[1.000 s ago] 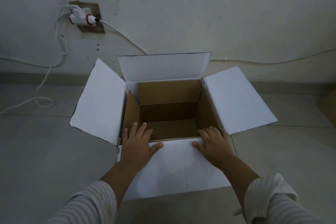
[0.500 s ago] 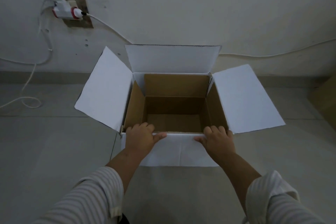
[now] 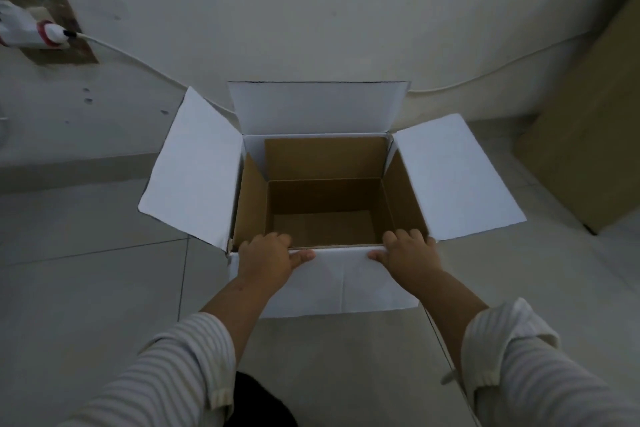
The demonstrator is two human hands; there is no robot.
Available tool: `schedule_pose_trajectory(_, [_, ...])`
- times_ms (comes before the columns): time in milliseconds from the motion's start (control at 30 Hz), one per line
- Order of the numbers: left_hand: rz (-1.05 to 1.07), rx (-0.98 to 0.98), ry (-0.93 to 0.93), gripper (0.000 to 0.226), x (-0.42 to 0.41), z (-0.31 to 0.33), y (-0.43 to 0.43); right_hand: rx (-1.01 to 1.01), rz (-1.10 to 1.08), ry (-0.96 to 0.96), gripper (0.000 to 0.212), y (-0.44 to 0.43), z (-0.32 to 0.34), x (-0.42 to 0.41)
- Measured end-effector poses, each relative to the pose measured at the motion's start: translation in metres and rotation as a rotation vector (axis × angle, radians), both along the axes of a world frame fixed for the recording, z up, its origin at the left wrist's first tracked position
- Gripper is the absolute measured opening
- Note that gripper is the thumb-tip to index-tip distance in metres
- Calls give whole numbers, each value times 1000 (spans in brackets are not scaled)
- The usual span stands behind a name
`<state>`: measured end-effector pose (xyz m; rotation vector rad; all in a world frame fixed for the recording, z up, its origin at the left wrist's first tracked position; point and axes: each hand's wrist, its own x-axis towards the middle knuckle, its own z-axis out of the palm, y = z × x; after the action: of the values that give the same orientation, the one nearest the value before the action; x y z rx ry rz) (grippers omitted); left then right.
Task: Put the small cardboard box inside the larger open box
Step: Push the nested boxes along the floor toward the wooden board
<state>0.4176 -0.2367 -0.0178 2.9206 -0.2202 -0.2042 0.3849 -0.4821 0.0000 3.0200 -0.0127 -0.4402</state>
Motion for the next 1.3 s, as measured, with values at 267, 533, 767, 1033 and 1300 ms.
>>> schedule_pose_trajectory(267, [47, -7, -23, 56, -7, 2, -21, -31, 108, -78, 41, -20, 1, 0])
schedule_pose_trajectory(533, [109, 20, -18, 56, 0, -2, -85, 35, 123, -183, 49, -91, -7, 14])
schedule_pose_trajectory(767, [56, 1, -64, 57, 10, -8, -177, 17, 82, -220, 46, -182, -15, 14])
schedule_pose_trajectory(1033, [76, -27, -102, 56, 18, -9, -225, 112, 81, -265, 47, -231, -20, 23])
schedule_pose_trajectory(1300, [65, -22, -75, 59, 12, -5, -277, 95, 81, -278, 46, -284, -21, 22])
